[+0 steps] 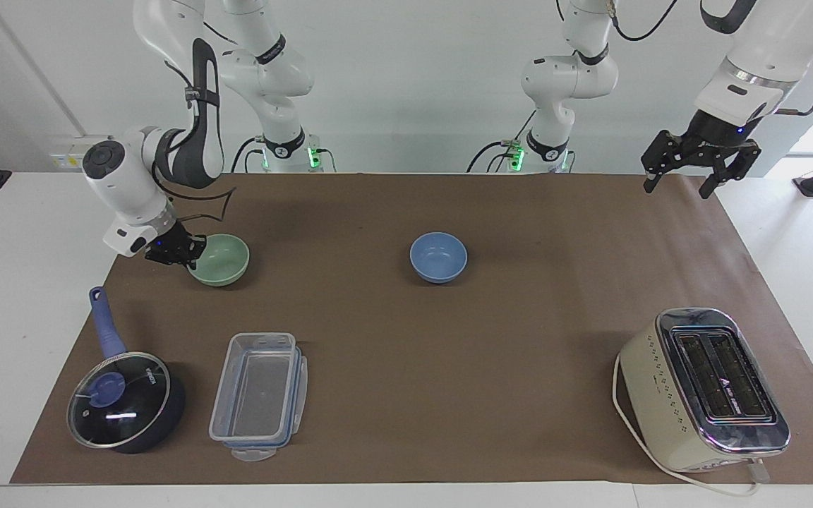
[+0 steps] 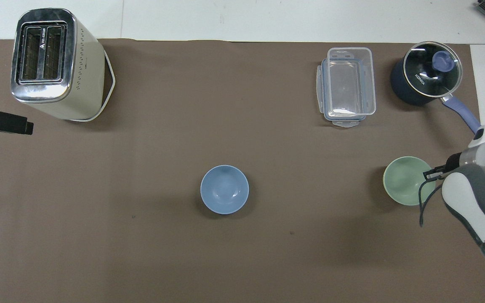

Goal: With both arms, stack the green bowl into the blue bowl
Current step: 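Lift the pale green bowl with the right gripper and carry it over the blue bowl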

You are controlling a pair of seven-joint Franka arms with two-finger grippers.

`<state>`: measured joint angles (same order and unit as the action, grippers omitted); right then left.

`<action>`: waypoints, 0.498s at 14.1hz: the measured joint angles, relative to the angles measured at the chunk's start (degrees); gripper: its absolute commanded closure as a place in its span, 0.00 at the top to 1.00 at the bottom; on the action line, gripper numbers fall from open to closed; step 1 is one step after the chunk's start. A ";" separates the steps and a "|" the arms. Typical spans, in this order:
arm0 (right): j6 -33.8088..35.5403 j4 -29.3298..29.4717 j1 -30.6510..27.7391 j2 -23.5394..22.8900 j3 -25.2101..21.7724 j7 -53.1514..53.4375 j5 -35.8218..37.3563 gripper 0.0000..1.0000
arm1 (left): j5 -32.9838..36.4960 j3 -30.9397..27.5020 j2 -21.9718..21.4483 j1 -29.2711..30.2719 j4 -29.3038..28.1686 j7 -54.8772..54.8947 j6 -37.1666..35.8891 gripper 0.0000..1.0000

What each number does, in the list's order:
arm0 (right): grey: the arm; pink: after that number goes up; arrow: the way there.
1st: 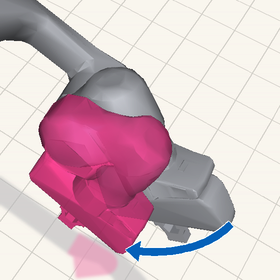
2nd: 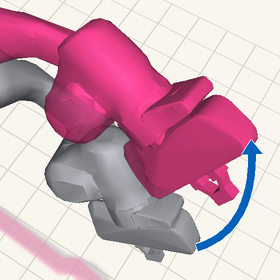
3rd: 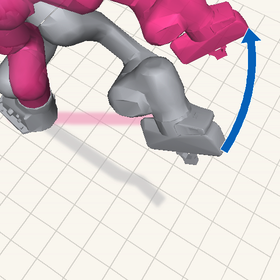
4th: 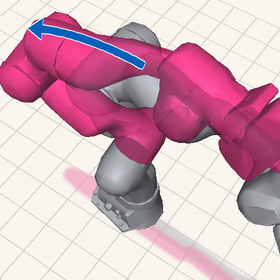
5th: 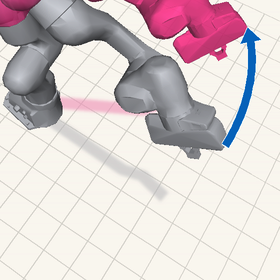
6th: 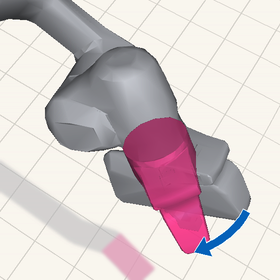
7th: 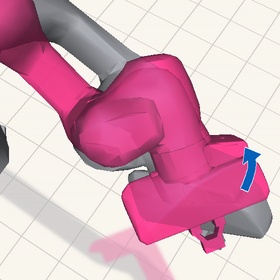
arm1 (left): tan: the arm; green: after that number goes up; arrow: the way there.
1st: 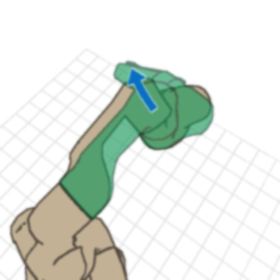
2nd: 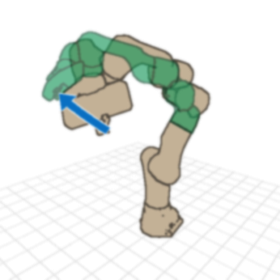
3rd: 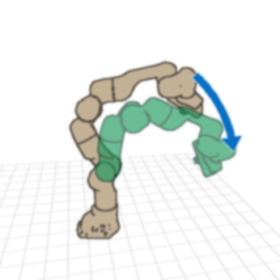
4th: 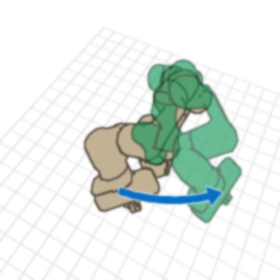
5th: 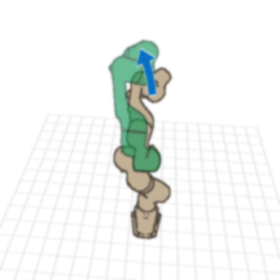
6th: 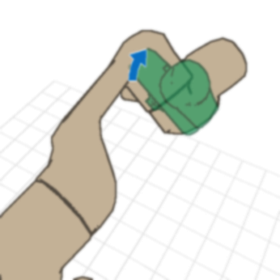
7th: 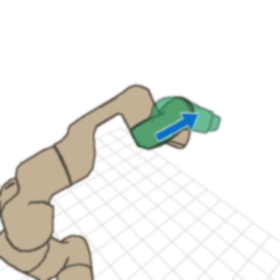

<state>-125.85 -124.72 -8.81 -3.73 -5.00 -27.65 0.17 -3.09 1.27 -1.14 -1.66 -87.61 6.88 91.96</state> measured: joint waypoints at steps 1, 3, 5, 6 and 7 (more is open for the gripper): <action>2.20 2.39 0.08 0.48 0.37 0.00 -1.45 0.00 | 0.09 0.00 0.25 0.07 0.38 0.17 -0.23 1.00; 5.81 6.39 0.22 1.45 1.30 0.00 -6.26 0.00 | 0.11 0.00 0.50 0.20 0.56 0.37 -0.54 1.00; 8.21 9.26 0.22 2.41 2.22 0.88 -9.38 0.00 | 0.12 0.05 0.50 0.24 0.68 0.42 -1.09 1.00; 9.23 10.50 0.21 2.82 2.88 2.29 -10.02 0.00 | 0.12 0.08 0.49 0.24 0.78 0.42 -1.73 1.00; 10.64 11.65 0.21 3.19 3.79 3.87 -10.19 0.00 | 0.12 0.08 0.46 0.26 0.85 0.42 -2.30 1.00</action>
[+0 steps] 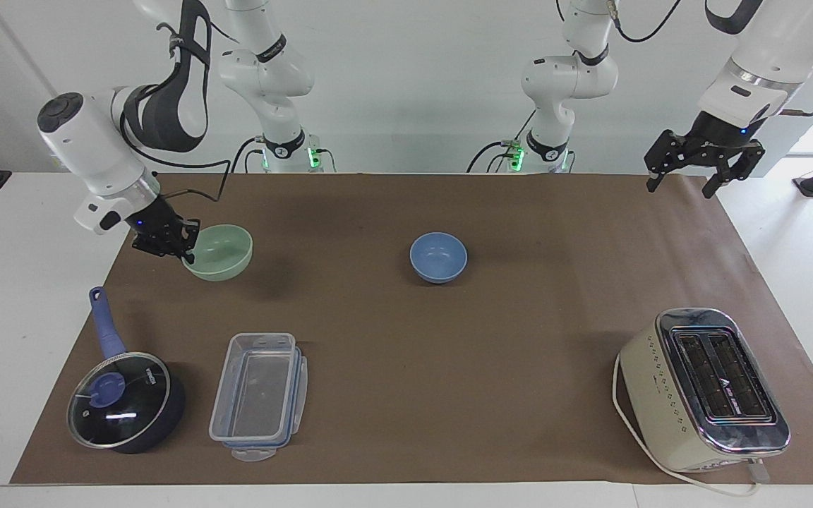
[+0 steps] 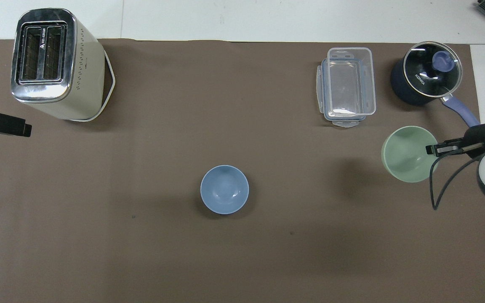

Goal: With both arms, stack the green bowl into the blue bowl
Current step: 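Lift the pale green bowl with the right gripper and carry it over the blue bowl, then lower the green bowl into the blue bowl and open the right gripper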

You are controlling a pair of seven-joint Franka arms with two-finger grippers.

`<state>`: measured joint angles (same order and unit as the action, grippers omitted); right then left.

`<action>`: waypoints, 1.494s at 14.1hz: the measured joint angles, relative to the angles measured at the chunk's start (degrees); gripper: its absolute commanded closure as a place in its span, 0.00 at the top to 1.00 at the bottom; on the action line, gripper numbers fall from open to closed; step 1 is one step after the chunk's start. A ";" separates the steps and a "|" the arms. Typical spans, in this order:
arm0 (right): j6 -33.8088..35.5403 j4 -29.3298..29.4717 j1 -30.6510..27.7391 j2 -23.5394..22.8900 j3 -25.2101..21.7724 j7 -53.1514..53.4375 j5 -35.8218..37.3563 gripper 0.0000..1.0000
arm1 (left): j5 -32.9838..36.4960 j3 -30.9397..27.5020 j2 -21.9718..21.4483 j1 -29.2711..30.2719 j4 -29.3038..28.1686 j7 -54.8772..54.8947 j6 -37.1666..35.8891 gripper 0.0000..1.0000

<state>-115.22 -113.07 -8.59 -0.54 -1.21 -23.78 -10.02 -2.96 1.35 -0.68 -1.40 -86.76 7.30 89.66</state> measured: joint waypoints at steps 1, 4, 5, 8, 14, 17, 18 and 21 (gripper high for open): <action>1.99 1.39 0.02 0.30 1.23 2.27 -0.03 0.00 | 0.00 0.00 -0.03 0.06 0.06 0.00 -0.68 1.00; 6.68 5.34 0.10 0.69 5.06 9.29 -0.03 0.00 | 0.00 0.00 -0.13 0.18 0.08 0.00 -2.41 1.00; 7.28 6.13 0.13 0.71 6.45 11.81 -0.03 0.00 | 0.00 0.00 -0.18 0.19 0.08 0.00 -2.60 1.00; 7.33 6.58 2.45 0.69 10.29 21.16 -0.01 0.00 | 0.00 0.00 -0.22 0.19 0.08 0.00 -2.77 1.00; 4.33 6.35 16.40 -0.36 11.08 42.62 0.05 0.00 | 0.00 0.02 -0.22 0.19 0.08 0.00 -2.80 1.00; -0.40 6.20 22.91 -3.25 11.19 51.98 0.05 0.00 | 0.00 0.03 -0.22 0.19 0.08 0.00 -2.80 1.00; -2.10 6.16 24.66 -4.21 11.20 54.54 0.04 0.00 | 0.00 0.03 -0.22 0.19 0.08 0.00 -2.80 1.00; -4.49 5.95 27.93 -6.01 11.18 59.03 -0.01 0.00 | 0.00 0.03 -0.22 0.19 0.08 0.00 -2.80 1.00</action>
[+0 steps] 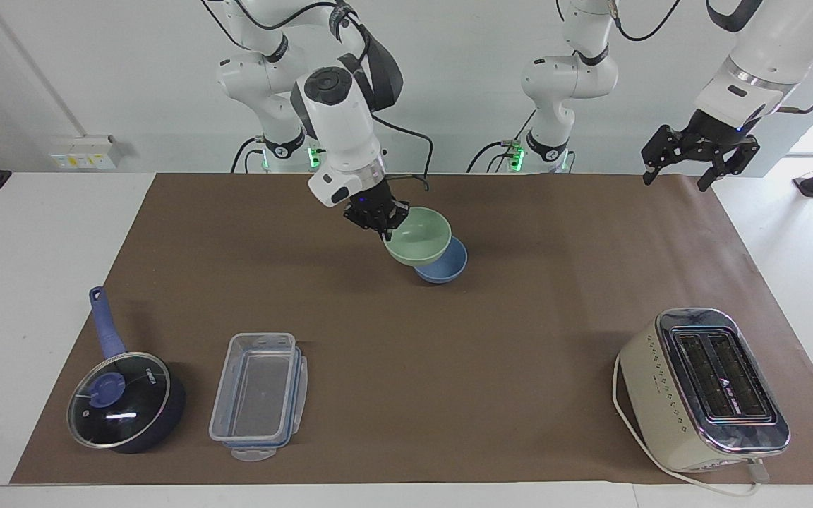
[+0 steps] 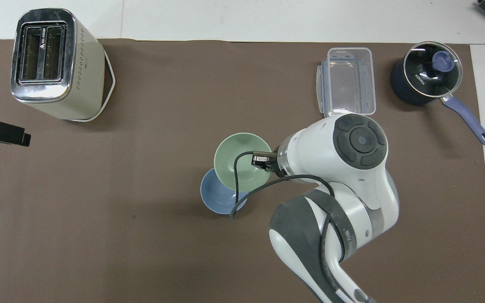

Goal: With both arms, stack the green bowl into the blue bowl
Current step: 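Lower the green bowl into the blue bowl and open the right gripper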

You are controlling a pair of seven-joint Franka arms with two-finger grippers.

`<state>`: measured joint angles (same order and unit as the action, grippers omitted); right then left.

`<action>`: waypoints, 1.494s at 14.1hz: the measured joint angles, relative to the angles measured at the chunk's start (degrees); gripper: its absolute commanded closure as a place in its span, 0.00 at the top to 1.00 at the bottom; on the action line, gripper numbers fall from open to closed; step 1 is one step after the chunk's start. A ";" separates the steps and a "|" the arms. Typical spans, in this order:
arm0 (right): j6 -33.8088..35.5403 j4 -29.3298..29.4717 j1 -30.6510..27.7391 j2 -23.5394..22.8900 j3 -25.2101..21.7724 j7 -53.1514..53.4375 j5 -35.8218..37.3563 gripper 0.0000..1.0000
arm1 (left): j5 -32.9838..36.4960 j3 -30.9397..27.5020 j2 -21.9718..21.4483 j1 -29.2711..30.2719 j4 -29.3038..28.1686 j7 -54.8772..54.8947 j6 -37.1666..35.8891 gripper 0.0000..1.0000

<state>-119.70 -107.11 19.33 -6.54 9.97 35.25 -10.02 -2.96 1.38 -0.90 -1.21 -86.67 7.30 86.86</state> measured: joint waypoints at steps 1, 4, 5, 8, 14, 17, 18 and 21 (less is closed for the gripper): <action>-1.63 -0.32 1.11 -0.81 0.01 1.27 0.00 0.00 | 0.00 0.00 0.00 0.00 0.00 0.00 0.00 1.00; -5.85 -2.16 3.89 -3.33 0.01 3.25 0.00 0.00 | 0.00 0.00 0.00 0.00 0.00 0.00 0.00 1.00; -6.77 -2.93 4.39 -3.83 0.00 3.49 0.00 0.00 | 0.00 0.00 0.00 0.00 0.00 0.00 0.00 1.00; -7.67 -5.52 5.01 -3.99 0.00 3.51 0.00 0.00 | 0.00 0.00 0.00 0.00 0.00 0.00 0.00 1.00; -11.87 -9.28 6.72 -4.49 0.00 3.51 0.00 0.00 | 0.00 0.00 0.00 0.00 0.00 0.00 0.00 1.00; -12.01 -9.64 6.95 -4.55 -0.12 3.51 0.00 0.00 | 0.00 0.00 0.00 0.00 0.00 0.00 0.00 1.00; -12.01 -9.68 6.89 -4.55 -0.20 3.51 0.00 0.00 | 0.00 0.00 0.00 0.00 0.00 0.00 0.00 1.00; -12.01 -9.90 6.79 -4.68 -0.25 3.51 0.00 0.00 | 0.00 0.00 0.00 0.00 0.00 0.00 0.00 1.00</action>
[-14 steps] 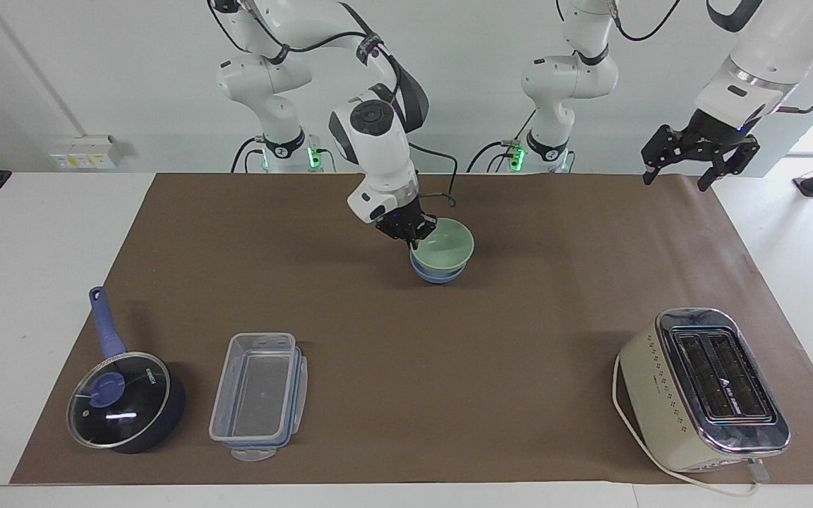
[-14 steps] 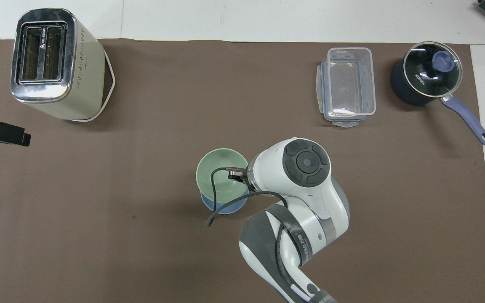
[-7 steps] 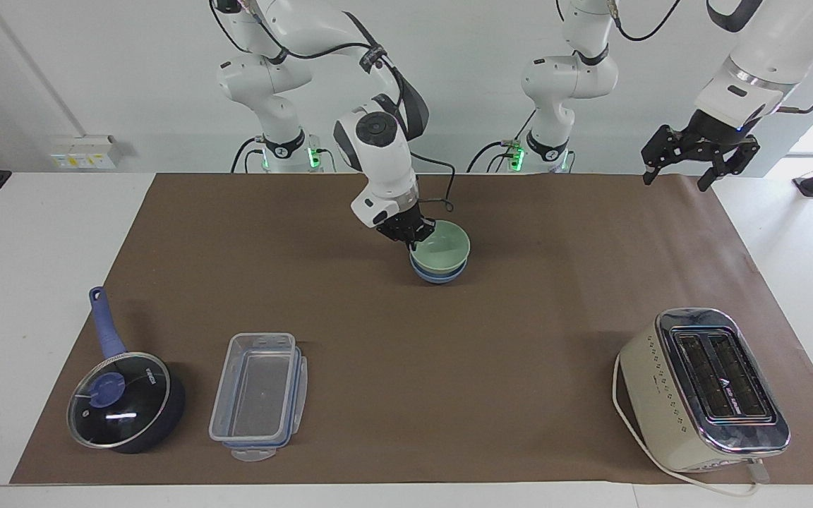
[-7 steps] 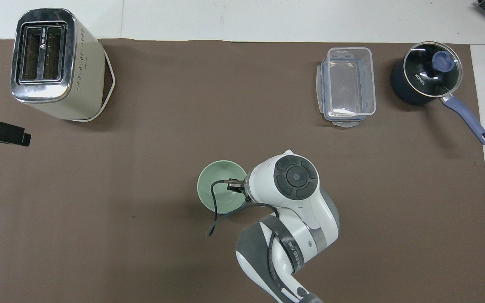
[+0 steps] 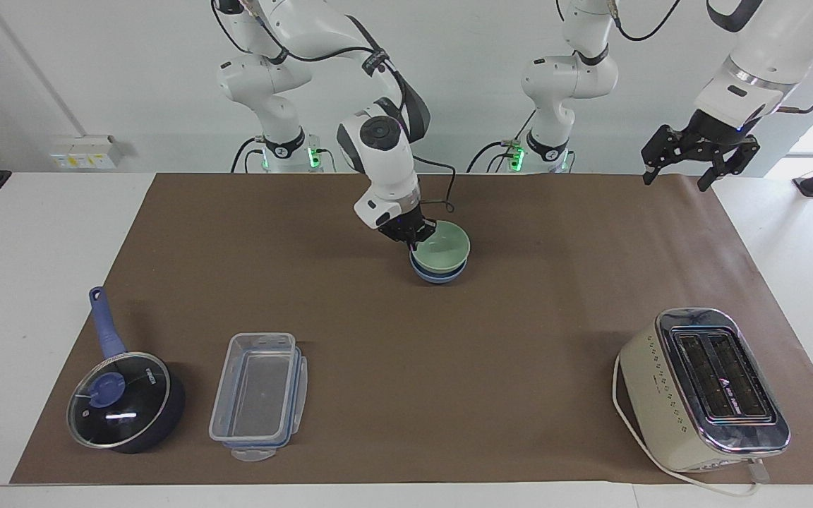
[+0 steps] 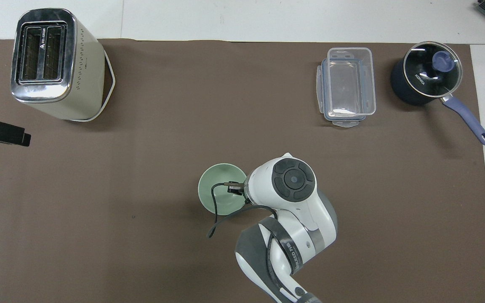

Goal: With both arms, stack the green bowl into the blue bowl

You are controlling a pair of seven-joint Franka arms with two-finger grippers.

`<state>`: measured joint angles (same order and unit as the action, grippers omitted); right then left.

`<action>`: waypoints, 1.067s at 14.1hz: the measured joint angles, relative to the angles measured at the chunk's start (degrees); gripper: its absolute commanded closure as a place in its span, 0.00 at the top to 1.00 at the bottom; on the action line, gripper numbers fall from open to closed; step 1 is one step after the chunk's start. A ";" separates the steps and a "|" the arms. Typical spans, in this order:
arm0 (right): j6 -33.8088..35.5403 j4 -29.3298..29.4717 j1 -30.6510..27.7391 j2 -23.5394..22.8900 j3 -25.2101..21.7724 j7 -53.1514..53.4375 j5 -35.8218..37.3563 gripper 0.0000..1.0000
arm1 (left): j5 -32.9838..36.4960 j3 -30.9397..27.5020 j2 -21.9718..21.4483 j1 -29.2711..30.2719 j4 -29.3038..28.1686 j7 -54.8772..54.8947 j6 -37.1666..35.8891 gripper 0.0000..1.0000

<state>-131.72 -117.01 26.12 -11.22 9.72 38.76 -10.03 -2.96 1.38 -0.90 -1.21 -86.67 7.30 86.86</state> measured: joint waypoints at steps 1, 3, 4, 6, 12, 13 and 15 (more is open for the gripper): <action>0.00 -0.02 0.00 -0.04 0.00 0.00 0.00 0.00 | 0.00 0.00 0.00 0.00 0.00 0.00 0.00 1.00; 0.00 -0.03 0.00 -0.08 0.00 0.00 0.00 0.00 | 0.00 0.00 0.00 0.00 0.00 0.00 0.00 1.00; 0.00 -0.03 0.00 -0.09 0.00 0.00 0.00 0.00 | 0.00 0.00 0.00 0.00 0.00 0.00 0.00 1.00; -0.02 -0.03 0.00 -0.10 0.00 0.00 0.00 0.00 | 0.00 0.00 0.00 0.00 0.00 0.00 0.00 1.00; -0.29 -0.04 0.00 -0.42 0.00 0.00 0.00 0.21 | 0.00 0.00 0.00 0.00 0.00 0.00 0.00 1.00; -0.34 -0.04 0.00 -0.48 0.00 0.00 0.00 0.25 | 0.00 0.00 0.00 0.00 0.00 0.00 0.00 1.00; -0.37 -0.03 0.00 -0.50 0.00 0.00 0.00 0.29 | 0.00 0.00 0.00 0.00 0.00 0.00 0.00 1.00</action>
<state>-132.09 -117.04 26.12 -11.71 9.72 38.76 -10.03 -2.96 1.38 -0.90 -1.21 -86.67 7.30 86.86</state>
